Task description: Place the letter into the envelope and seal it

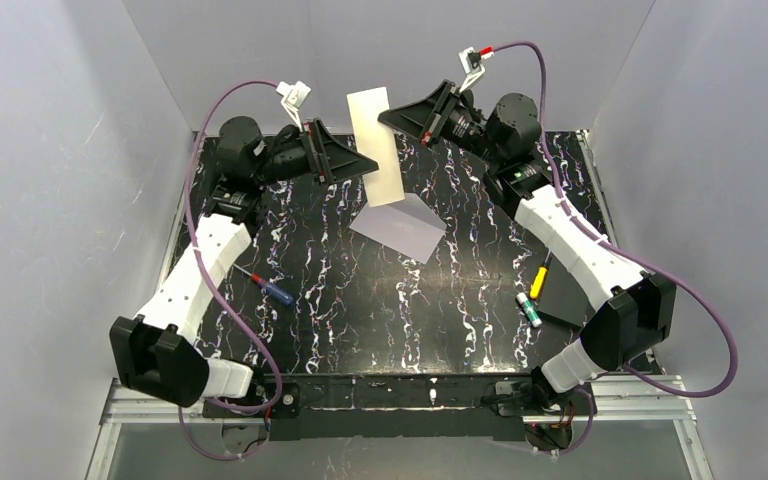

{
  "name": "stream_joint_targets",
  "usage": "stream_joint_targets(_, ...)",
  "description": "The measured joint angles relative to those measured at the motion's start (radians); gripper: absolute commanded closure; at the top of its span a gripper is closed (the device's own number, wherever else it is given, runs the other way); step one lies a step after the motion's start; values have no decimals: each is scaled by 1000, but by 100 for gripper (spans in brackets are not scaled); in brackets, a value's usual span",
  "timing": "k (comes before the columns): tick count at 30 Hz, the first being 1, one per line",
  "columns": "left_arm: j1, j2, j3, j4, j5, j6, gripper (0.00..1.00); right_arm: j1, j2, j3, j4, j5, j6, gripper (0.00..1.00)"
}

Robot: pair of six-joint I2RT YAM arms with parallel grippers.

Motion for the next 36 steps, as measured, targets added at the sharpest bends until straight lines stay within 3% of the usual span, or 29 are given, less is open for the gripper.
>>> stream_joint_targets(8, 37, -66, -8, -13, -82, 8, 6, 0, 2, 20, 98, 6, 159, 99)
stream_joint_targets(13, 37, -58, -1, -22, -89, -13, 12, 0, 13, 23, 229, -8, 300, 99)
stream_joint_targets(19, 37, -33, 32, 22, -64, -126, 30, 1, 34, 22, 326, -8, 410, 99)
stream_joint_targets(25, 37, -33, 31, 175, -50, -263, 48, 1, 39, 19, 354, 14, 452, 99)
stream_joint_targets(32, 37, -27, 30, 289, -34, -349, 89, 1, 45, 18, 360, 41, 475, 99)
stream_joint_targets(33, 37, -24, 30, 298, -31, -356, 98, 1, 45, 18, 358, 43, 474, 93)
stream_joint_targets(36, 37, -15, 28, 312, -24, -365, 100, 1, 45, 19, 343, 42, 465, 72)
